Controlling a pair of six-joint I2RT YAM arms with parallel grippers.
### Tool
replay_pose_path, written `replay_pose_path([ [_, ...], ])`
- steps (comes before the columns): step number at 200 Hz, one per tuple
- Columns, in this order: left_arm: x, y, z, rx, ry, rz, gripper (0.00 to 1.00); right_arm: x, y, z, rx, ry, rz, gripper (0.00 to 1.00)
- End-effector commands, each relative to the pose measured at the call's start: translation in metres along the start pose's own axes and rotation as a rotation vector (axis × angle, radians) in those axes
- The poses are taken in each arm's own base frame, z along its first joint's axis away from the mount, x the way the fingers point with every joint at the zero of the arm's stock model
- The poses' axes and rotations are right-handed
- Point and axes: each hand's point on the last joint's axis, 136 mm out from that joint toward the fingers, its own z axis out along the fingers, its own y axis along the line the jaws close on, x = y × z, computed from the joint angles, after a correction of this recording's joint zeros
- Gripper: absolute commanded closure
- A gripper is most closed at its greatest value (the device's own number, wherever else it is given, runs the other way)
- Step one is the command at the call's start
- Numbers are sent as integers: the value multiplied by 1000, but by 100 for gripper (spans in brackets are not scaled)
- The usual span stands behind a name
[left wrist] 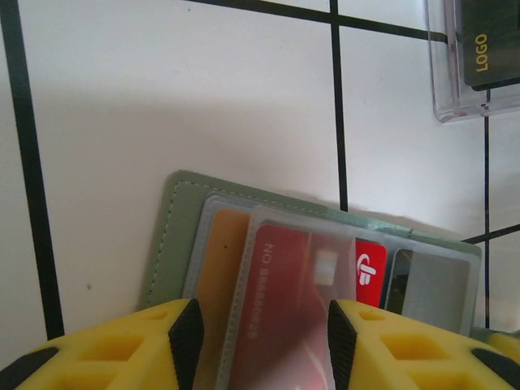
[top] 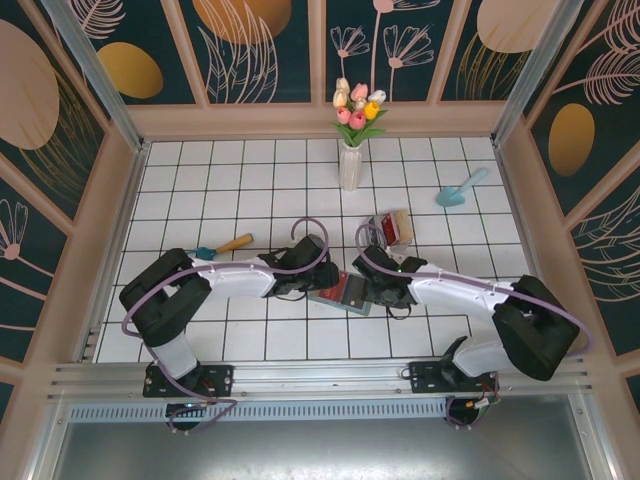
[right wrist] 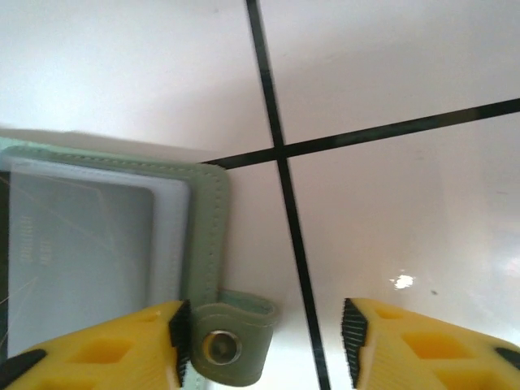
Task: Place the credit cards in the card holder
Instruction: Slide the button at the card holder, then rotate the card holder at the center of the table.
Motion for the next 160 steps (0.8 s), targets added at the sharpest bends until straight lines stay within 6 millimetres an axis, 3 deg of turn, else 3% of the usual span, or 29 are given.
replay_pose_path([
  [1, 21, 35, 10, -94, 57, -27, 52, 2, -30, -2, 85, -2, 47, 48],
  [50, 24, 34, 7, -72, 64, -30, 56, 5, -46, 10, 51, 34, 126, 58],
  [74, 24, 33, 3, -57, 53, -54, 57, -7, -44, 10, 32, 1, 119, 66],
  [89, 22, 30, -5, -25, 27, -100, 58, -16, -37, 10, -11, -13, 94, 76],
  [108, 25, 28, -13, 36, 12, -178, 57, -32, -35, 5, -12, -37, 87, 67],
  [120, 24, 24, -19, 78, -6, -205, 56, -45, -33, -4, -15, -74, 82, 66],
  [143, 21, 18, -33, 109, -55, -225, 50, -79, -20, -31, -101, -161, 56, 58],
  [160, 17, 18, -39, 94, -76, -222, 49, -115, -25, -50, -148, -230, 70, 54],
])
